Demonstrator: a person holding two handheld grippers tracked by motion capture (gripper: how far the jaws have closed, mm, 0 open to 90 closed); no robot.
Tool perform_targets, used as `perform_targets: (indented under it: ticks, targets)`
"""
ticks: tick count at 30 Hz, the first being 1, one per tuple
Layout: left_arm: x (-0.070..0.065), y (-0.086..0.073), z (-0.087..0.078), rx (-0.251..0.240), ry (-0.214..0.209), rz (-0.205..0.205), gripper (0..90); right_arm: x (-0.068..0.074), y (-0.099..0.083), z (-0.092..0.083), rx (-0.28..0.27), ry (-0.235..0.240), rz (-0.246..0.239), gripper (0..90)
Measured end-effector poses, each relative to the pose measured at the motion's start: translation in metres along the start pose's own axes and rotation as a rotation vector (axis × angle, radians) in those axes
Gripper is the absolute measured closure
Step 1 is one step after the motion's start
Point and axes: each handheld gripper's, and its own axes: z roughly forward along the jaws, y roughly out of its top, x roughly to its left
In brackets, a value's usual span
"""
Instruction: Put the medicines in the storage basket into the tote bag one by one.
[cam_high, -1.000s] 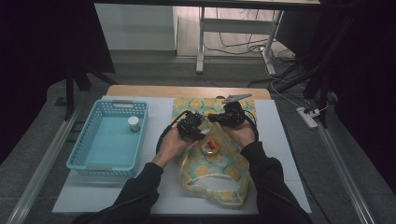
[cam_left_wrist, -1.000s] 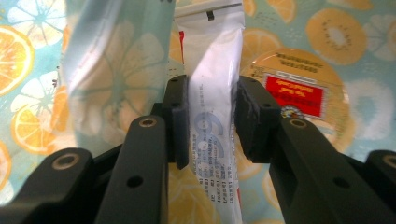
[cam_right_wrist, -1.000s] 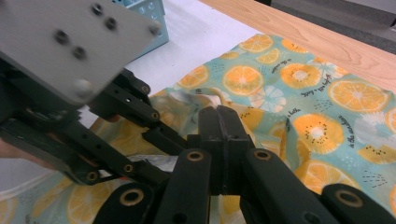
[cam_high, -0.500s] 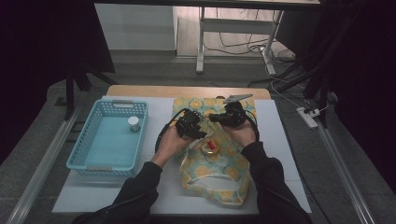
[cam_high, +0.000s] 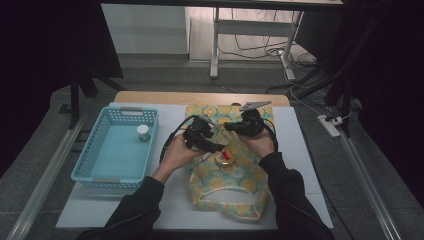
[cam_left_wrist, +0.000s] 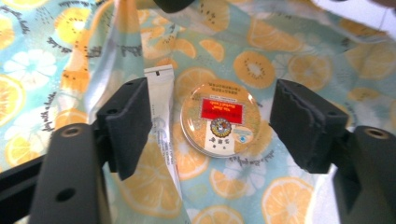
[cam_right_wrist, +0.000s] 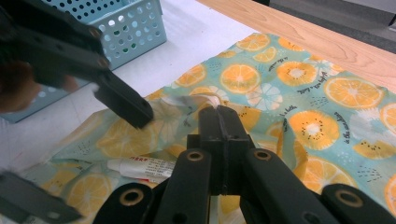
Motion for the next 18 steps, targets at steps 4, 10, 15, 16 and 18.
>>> perform_targets:
  ticks: [4, 10, 15, 16, 18]
  targets:
    - [0.001, -0.004, -0.015, -0.008, 0.000, -0.008, 22.5, 0.000, 0.000, -0.001, 0.001, 0.001, -0.001, 90.0]
    - [0.010, -0.015, -0.037, -0.028, 0.011, -0.016, 13.7, 0.000, -0.001, -0.002, 0.001, -0.001, 0.000, 90.0]
    - [0.018, -0.026, -0.056, -0.043, 0.071, -0.028, 7.7, -0.001, -0.003, -0.002, 0.003, -0.001, 0.003, 90.0]
    - [0.021, -0.029, -0.059, -0.043, 0.081, -0.031, 7.1, -0.001, -0.003, -0.001, 0.004, -0.001, 0.002, 90.0]
    - [0.026, -0.034, -0.065, -0.044, 0.089, -0.039, 6.5, -0.001, -0.004, -0.001, 0.006, -0.001, 0.006, 90.0]
